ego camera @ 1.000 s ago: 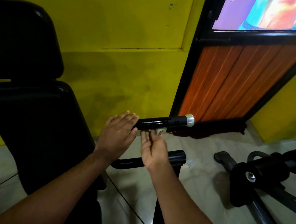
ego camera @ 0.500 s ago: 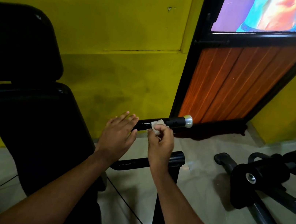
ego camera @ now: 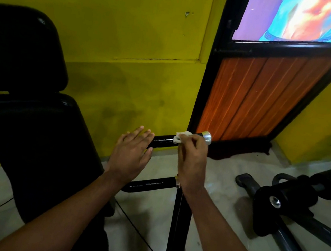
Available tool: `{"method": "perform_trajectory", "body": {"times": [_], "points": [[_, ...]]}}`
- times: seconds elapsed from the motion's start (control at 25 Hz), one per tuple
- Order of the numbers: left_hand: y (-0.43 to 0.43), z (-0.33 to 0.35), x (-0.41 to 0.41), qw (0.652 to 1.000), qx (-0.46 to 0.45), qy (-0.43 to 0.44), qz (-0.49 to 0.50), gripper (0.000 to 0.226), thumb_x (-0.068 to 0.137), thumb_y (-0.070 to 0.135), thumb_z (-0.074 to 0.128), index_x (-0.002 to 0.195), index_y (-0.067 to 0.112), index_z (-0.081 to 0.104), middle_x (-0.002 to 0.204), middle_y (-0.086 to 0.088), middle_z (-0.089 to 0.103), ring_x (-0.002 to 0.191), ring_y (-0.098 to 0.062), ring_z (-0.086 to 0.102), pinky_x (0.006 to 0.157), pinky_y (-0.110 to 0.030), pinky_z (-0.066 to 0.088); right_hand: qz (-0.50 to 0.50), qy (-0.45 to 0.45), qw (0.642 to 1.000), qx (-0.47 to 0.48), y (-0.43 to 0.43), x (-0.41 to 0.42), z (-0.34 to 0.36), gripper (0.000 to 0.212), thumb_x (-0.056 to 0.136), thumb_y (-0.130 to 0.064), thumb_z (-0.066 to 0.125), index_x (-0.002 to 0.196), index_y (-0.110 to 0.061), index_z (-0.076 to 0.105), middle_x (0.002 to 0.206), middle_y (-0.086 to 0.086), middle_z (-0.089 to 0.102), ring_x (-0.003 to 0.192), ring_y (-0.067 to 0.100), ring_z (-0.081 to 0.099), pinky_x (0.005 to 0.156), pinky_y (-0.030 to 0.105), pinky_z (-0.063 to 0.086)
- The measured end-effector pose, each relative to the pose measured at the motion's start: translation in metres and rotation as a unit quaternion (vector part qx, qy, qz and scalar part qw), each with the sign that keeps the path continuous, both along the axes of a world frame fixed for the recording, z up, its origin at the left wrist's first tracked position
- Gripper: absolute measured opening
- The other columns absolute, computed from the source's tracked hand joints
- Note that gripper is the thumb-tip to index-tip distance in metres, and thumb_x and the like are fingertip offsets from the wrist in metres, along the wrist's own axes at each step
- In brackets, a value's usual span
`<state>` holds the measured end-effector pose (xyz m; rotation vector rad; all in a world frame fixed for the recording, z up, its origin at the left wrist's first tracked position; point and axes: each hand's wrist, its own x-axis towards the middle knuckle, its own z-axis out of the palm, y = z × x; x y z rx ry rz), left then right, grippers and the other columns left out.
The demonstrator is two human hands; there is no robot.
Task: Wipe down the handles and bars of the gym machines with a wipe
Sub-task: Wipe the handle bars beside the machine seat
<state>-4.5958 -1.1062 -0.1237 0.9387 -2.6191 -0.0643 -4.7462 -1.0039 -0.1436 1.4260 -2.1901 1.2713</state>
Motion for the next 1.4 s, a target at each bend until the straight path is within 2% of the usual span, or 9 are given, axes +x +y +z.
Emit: {"method": "perform_trajectory", "body": {"times": [0.12, 0.4, 0.6, 0.8, 1.0, 1.12, 1.24, 1.32, 1.4], "points": [[0.001, 0.001, -0.003, 1.000, -0.008, -0.001, 0.002, 0.052, 0.096, 0.041, 0.031, 0.135, 0.018, 0.057, 0.139, 0.001, 0.057, 0.138, -0.019, 0.041, 0.105, -0.045, 0.037, 0.047, 0.134, 0.983, 0.114, -0.004, -0.015, 0.020, 0.033, 0.079, -0.002, 0.072, 0.110, -0.008, 0.068, 0.112, 0.013, 0.062, 0.106, 0.032, 0.056, 0.085, 0.042, 0.053], [0.003, 0.003, -0.006, 1.000, -0.012, 0.008, 0.005, 0.050, 0.095, 0.040, 0.034, 0.133, 0.019, 0.058, 0.137, 0.001, 0.059, 0.135, -0.018, 0.045, 0.105, -0.047, 0.037, 0.077, 0.146, 0.915, 0.367, -0.020, -0.055, 0.082, 0.027, 0.093, -0.006, 0.055, 0.114, -0.020, 0.063, 0.114, 0.004, 0.061, 0.100, 0.027, 0.064, 0.079, 0.043, 0.056], [0.005, 0.004, -0.011, 1.000, -0.009, 0.011, 0.017, 0.045, 0.093, 0.037, 0.042, 0.132, 0.020, 0.059, 0.136, 0.002, 0.059, 0.134, -0.017, 0.046, 0.106, -0.047, 0.035, 0.115, 0.109, 0.898, 0.411, -0.030, -0.056, 0.090, 0.028, 0.090, -0.004, 0.059, 0.113, -0.020, 0.063, 0.117, 0.006, 0.062, 0.102, 0.026, 0.063, 0.083, 0.043, 0.057], [0.006, 0.007, -0.012, 1.000, 0.004, 0.002, 0.007, 0.048, 0.095, 0.039, 0.039, 0.136, 0.020, 0.056, 0.139, 0.002, 0.056, 0.137, -0.017, 0.042, 0.111, -0.047, 0.031, 0.035, 0.089, 0.869, 0.485, -0.043, -0.069, 0.099, 0.027, 0.095, -0.009, 0.057, 0.122, -0.011, 0.058, 0.121, 0.012, 0.061, 0.109, 0.032, 0.062, 0.091, 0.045, 0.054], [0.006, 0.008, -0.014, 1.000, 0.013, -0.007, 0.003, 0.049, 0.096, 0.041, 0.036, 0.137, 0.020, 0.054, 0.141, 0.002, 0.054, 0.139, -0.016, 0.039, 0.112, -0.046, 0.029, -0.012, 0.113, 0.895, 0.431, -0.031, -0.047, 0.094, 0.025, 0.093, -0.012, 0.060, 0.118, -0.013, 0.058, 0.114, 0.010, 0.061, 0.104, 0.028, 0.060, 0.087, 0.044, 0.054], [0.006, 0.010, -0.017, 1.000, 0.015, 0.003, -0.012, 0.054, 0.096, 0.044, 0.029, 0.137, 0.020, 0.055, 0.141, 0.002, 0.055, 0.139, -0.017, 0.040, 0.112, -0.048, 0.031, -0.019, 0.161, 0.950, 0.265, -0.012, -0.026, 0.060, 0.027, 0.089, -0.006, 0.061, 0.115, -0.010, 0.060, 0.112, 0.010, 0.057, 0.104, 0.026, 0.052, 0.083, 0.036, 0.049], [0.006, 0.008, -0.019, 1.000, 0.008, 0.004, -0.004, 0.055, 0.095, 0.044, 0.026, 0.136, 0.021, 0.056, 0.139, 0.003, 0.056, 0.138, -0.015, 0.041, 0.111, -0.048, 0.032, -0.106, -0.074, 0.992, -0.001, -0.001, -0.002, 0.030, 0.017, 0.096, -0.008, 0.057, 0.110, -0.009, 0.066, 0.108, 0.008, 0.060, 0.096, 0.017, 0.056, 0.077, 0.014, 0.044], [0.007, 0.007, -0.019, 1.000, 0.004, -0.003, 0.003, 0.055, 0.095, 0.044, 0.026, 0.136, 0.022, 0.056, 0.138, 0.004, 0.057, 0.137, -0.015, 0.042, 0.110, -0.047, 0.032, -0.186, -0.315, 0.918, -0.151, -0.006, 0.009, 0.020, 0.014, 0.095, -0.007, 0.058, 0.105, -0.009, 0.067, 0.103, 0.005, 0.064, 0.091, 0.014, 0.062, 0.073, 0.005, 0.042], [0.007, 0.007, -0.019, 1.000, 0.005, -0.011, 0.005, 0.056, 0.095, 0.044, 0.024, 0.136, 0.022, 0.055, 0.139, 0.004, 0.056, 0.137, -0.015, 0.042, 0.110, -0.046, 0.031, -0.246, -0.522, 0.780, -0.242, -0.021, 0.018, 0.019, 0.010, 0.094, -0.010, 0.062, 0.102, -0.014, 0.065, 0.092, 0.000, 0.066, 0.080, 0.010, 0.065, 0.064, 0.009, 0.047]]}}
